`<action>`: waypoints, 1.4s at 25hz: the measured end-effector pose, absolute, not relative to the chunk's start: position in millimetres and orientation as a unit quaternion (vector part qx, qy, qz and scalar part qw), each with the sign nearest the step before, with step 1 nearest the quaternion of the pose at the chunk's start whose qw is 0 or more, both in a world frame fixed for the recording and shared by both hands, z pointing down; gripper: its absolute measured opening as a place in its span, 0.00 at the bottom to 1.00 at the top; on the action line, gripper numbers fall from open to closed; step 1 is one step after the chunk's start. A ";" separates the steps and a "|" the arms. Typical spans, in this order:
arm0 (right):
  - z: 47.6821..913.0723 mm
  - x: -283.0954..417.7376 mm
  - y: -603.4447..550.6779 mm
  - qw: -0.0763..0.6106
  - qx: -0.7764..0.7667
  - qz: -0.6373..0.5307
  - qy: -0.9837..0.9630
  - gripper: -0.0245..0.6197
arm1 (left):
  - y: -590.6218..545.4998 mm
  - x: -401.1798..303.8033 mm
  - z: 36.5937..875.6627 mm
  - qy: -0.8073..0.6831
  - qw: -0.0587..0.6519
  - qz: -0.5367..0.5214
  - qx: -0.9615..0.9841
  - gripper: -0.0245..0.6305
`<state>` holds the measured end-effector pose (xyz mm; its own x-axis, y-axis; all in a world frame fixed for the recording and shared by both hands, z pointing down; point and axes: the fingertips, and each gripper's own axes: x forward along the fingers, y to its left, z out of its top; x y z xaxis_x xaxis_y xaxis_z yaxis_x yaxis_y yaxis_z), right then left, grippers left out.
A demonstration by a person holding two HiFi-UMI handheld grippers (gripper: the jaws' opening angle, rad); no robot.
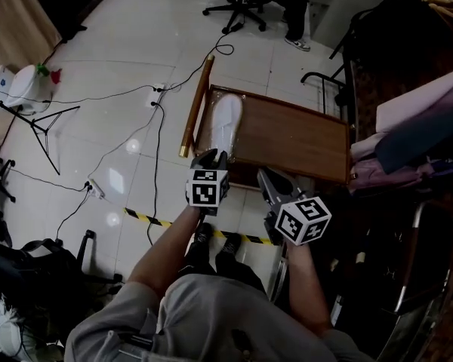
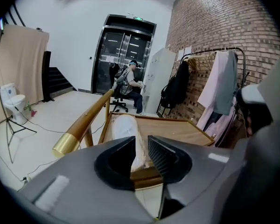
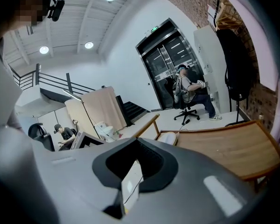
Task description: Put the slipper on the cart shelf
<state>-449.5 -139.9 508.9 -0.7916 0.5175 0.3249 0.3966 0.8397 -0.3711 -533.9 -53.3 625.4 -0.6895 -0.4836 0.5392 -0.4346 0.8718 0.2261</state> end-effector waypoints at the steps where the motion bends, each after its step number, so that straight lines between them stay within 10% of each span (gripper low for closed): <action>1: 509.5 -452.6 -142.5 0.212 -0.240 0.143 -0.937 0.04 | -56.1 -540.9 630.2 -0.919 0.304 -0.041 0.248 0.20; 13: 535.6 -459.9 -182.1 0.234 -0.196 0.157 -0.939 0.04 | -79.0 -594.9 708.9 -0.908 0.362 -0.002 0.211 0.78; 35: 545.1 -466.3 -199.1 0.239 -0.188 0.174 -0.937 0.04 | -71.7 -600.2 758.9 -0.885 0.431 0.054 0.170 0.72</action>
<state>-466.3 -199.1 545.1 -0.8151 0.4355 0.3821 0.2691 0.8687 -0.4159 -600.2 -71.7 758.9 -0.5706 -0.2537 0.7811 -0.3461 0.9368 0.0515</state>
